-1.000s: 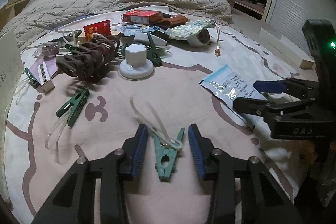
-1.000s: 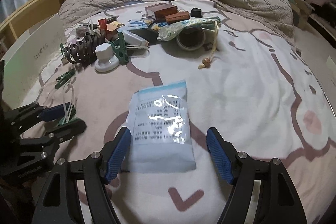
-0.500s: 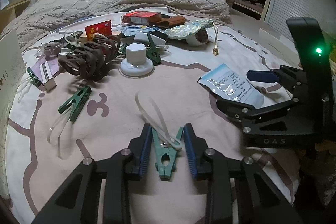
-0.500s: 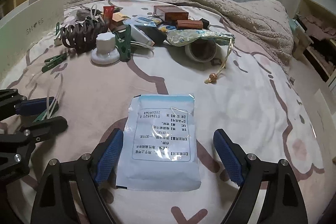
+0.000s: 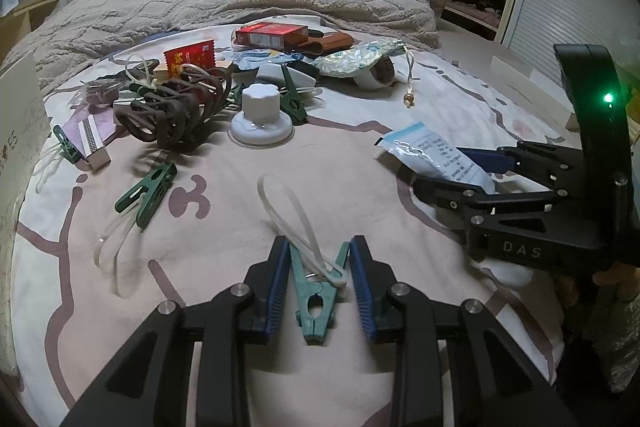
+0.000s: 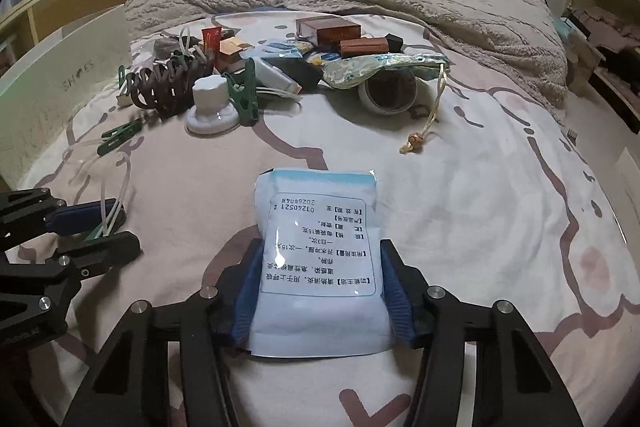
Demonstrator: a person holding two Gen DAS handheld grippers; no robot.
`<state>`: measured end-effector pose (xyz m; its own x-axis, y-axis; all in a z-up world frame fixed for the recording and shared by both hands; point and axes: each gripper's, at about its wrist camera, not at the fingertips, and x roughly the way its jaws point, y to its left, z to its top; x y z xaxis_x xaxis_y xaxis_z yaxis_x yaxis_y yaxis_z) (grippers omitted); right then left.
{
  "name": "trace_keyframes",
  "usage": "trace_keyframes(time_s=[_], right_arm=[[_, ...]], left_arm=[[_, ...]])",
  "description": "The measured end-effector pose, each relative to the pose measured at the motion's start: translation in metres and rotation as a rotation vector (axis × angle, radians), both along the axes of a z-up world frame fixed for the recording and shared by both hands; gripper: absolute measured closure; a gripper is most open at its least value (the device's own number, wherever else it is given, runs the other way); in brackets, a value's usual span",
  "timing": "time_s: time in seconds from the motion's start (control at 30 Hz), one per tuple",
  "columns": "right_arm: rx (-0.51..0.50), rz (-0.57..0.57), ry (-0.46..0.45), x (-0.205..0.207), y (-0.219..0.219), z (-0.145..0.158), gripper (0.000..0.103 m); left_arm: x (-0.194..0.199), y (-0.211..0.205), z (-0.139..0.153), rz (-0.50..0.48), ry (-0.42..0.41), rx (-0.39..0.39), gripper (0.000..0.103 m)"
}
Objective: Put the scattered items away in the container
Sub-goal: 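Lift the packet with the right gripper while the left gripper holds the clothespin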
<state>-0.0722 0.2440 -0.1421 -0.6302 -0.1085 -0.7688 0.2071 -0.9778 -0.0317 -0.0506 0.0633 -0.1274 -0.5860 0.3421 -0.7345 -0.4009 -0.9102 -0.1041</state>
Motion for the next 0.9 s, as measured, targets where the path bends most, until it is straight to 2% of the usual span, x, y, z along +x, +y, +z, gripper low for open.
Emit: trace_keyframes(time_s=[0.43, 0.9], right_arm=[[-0.037, -0.014, 0.016, 0.008, 0.001, 0.009, 0.049], [-0.107, -0.028, 0.070, 0.021, -0.002, 0.039, 0.049]], left_arm=[[0.002, -0.012, 0.009, 0.023, 0.016, 0.009, 0.072], [0.006, -0.027, 0.029, 0.046, 0.065, 0.046, 0.073]])
